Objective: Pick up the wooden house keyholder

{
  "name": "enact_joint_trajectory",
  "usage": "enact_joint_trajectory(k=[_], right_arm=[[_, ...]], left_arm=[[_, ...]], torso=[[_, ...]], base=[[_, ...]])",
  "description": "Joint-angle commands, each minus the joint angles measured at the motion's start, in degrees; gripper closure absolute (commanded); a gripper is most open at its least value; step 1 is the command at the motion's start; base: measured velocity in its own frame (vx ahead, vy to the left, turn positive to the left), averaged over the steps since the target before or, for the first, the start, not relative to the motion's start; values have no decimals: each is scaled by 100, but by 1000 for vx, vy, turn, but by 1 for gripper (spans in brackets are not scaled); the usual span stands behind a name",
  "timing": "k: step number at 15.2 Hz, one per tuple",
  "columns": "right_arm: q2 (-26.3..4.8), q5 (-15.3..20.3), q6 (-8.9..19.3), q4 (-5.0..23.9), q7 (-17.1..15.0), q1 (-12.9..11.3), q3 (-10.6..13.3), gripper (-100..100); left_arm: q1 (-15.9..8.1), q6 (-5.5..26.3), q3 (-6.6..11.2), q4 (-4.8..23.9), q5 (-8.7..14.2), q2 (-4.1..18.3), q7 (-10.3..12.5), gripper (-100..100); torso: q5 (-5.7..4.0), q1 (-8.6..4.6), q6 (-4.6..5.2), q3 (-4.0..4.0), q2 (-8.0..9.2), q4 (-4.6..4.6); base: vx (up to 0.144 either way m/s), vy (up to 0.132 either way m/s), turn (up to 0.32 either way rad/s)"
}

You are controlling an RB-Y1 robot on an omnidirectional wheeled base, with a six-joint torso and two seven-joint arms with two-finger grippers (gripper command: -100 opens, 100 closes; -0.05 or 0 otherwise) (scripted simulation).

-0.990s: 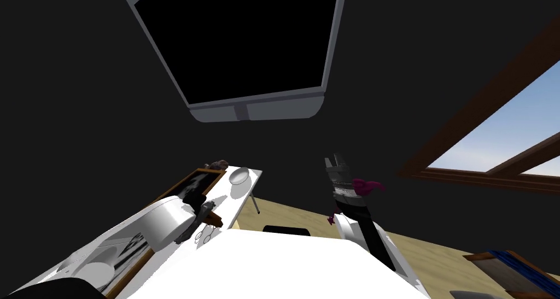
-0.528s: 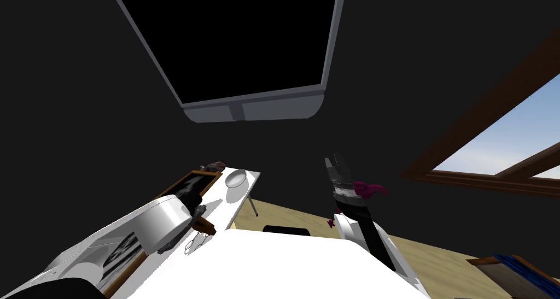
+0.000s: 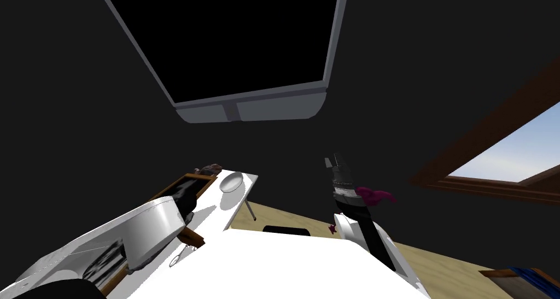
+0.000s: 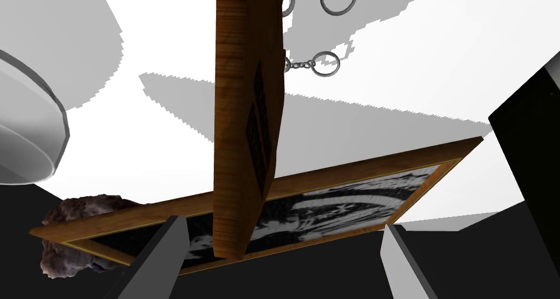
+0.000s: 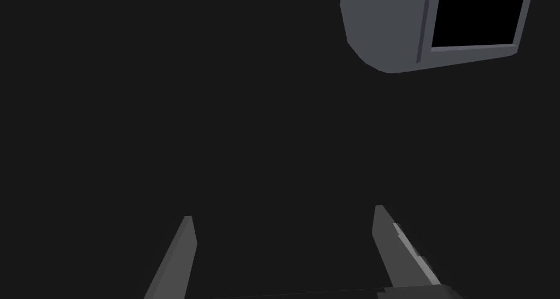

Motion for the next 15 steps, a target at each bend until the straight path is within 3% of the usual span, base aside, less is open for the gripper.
enact_joint_trajectory(k=[1, 7, 9, 10, 14, 15], right_arm=[[0, 0, 0, 0, 0, 0, 0, 0], [0, 0, 0, 0, 0, -2, 0, 0], [0, 0, 0, 0, 0, -3, 0, 0], [0, 0, 0, 0, 0, -2, 0, 0], [0, 0, 0, 0, 0, 0, -1, 0], [0, 0, 0, 0, 0, -1, 0, 0]], left_arm=[[101, 133, 21, -170, -24, 88, 83, -100], [-63, -323, -126, 425, -205, -85, -114, -100], [-62, -287, -120, 399, -191, -75, -99, -100], [-22, -186, -76, 252, -139, -39, -59, 100], [46, 42, 6, -37, -28, 38, 32, 100], [6, -14, -53, 61, -66, 18, 8, 100]], torso=[[0, 0, 0, 0, 0, 0], [6, 23, 0, 33, 58, 12], [6, 24, 0, 38, 67, 15], [6, 23, -1, 36, 62, 15], [3, 15, -2, 19, 29, 10], [2, 12, 1, 17, 25, 10]], base=[[77, -42, 5], [-33, 1, -30], [-55, 5, -22], [12, 1, 40], [57, -4, 46], [32, -5, 4]])
